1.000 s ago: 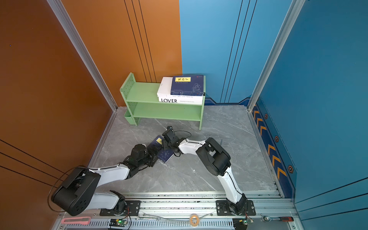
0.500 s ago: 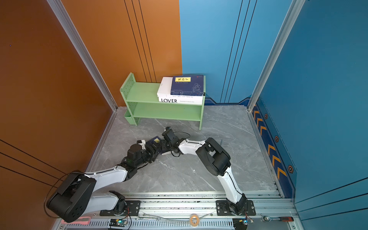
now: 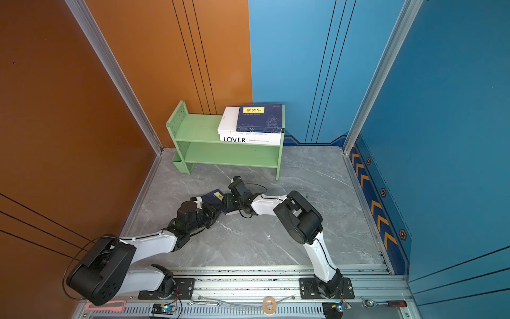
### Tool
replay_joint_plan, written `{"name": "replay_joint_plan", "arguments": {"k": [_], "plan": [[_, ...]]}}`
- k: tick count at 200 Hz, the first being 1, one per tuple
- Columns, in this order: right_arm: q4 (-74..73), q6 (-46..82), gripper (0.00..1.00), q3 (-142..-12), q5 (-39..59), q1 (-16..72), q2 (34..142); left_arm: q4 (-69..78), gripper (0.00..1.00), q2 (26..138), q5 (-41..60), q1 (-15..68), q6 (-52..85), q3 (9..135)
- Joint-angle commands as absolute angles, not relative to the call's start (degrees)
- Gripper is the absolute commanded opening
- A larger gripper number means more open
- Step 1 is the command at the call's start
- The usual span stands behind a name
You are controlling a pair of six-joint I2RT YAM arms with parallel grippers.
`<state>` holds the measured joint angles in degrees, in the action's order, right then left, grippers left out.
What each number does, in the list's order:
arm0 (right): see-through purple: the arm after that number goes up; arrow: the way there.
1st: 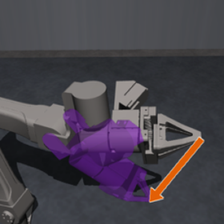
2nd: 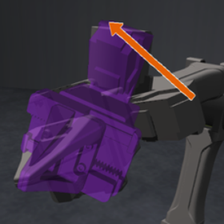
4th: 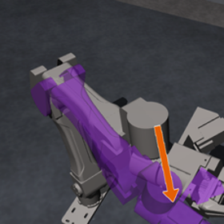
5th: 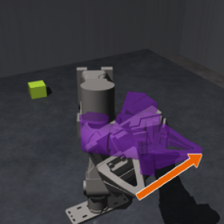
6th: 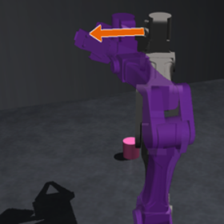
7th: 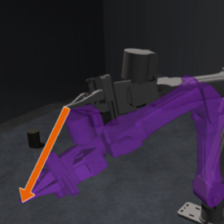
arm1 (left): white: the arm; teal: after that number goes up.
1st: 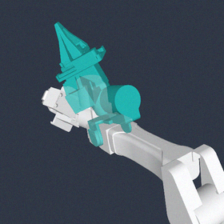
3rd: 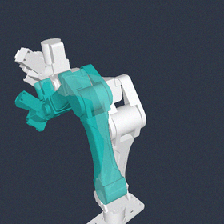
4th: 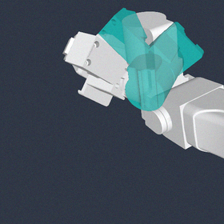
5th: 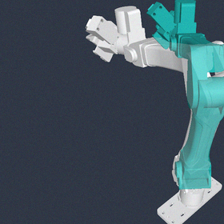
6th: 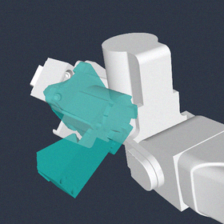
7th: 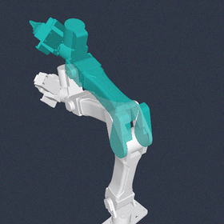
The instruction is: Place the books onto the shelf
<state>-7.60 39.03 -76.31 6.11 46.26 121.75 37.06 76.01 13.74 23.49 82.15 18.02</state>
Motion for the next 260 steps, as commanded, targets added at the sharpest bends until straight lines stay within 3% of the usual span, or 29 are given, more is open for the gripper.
{"name": "replay_joint_plan", "arguments": {"k": [1,35,105,165,189,220,260], "plan": [[1.21,40.28,0.67,-73.81,8.97,46.64,121.74,31.81,0.15,75.04,14.40,23.44,79.16,18.16],[2.32,38.98,0.69,-74.20,6.90,45.20,116.99,20.47,0.05,69.88,13.85,23.33,73.52,20.72],[2.31,35.04,0.83,-69.82,-1.53,43.66,96.62,-0.12,0.00,51.04,14.23,18.31,62.53,27.78],[-0.79,32.88,1.00,-65.27,0.74,41.22,76.06,-16.53,0.00,44.51,25.60,8.69,46.41,50.90],[-4.64,35.40,1.00,-63.79,5.21,38.33,70.79,-11.44,0.00,45.93,29.55,7.98,46.07,57.42],[-17.65,44.09,1.00,-59.41,12.60,34.40,66.72,7.86,0.00,52.81,33.22,7.97,52.46,63.87],[-34.23,52.90,1.00,-58.36,19.98,34.15,68.33,28.90,0.00,64.63,31.70,10.82,60.96,70.80]]}}
